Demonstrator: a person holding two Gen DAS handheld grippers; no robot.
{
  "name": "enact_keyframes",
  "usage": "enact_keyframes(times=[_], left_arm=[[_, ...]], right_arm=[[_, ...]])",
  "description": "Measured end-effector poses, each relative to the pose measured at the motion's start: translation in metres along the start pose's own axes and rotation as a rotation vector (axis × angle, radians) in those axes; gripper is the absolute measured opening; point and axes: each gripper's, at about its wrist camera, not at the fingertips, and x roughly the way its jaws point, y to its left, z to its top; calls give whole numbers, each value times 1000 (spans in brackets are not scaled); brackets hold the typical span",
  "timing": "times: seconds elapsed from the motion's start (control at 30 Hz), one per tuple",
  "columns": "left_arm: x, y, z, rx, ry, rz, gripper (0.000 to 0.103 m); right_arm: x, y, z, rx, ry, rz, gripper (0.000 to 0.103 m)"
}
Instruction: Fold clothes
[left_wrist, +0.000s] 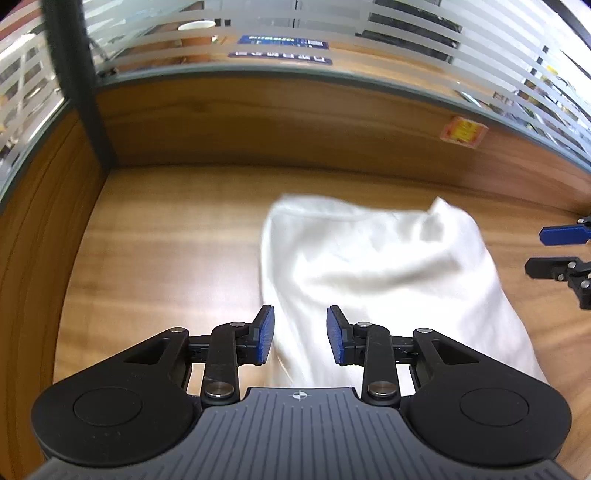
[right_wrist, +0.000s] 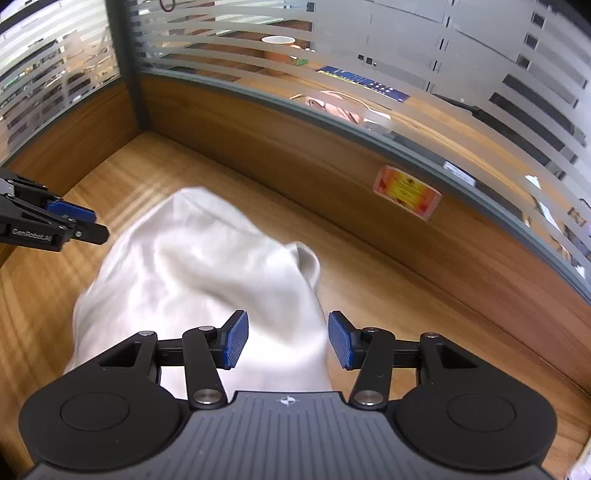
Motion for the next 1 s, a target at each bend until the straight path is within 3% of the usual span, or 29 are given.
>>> enact_keyframes(times=[0.37, 0.57, 0.87, 0.93, 0.97, 1.0], left_arm=[[-13, -37, -80, -48, 76, -8, 39], [-4, -60, -118, -80, 126, 5, 39], [13, -83, -145, -98, 185, 3, 39], [17, -87, -148, -110, 191, -17, 33], [18, -88, -149, -115, 192, -26, 27], [19, -90, -150, -123, 191, -44, 13]], right_arm=[[-41, -2, -95, 20, 75, 27, 59], [-36, 10, -146, 28, 123, 63, 59], [-14, 22, -182, 54, 175, 93, 59], [-10, 24, -186, 56, 181, 91, 50], [-9, 25, -188, 56, 186, 92, 41], [-8, 26, -189, 61, 185, 91, 34]])
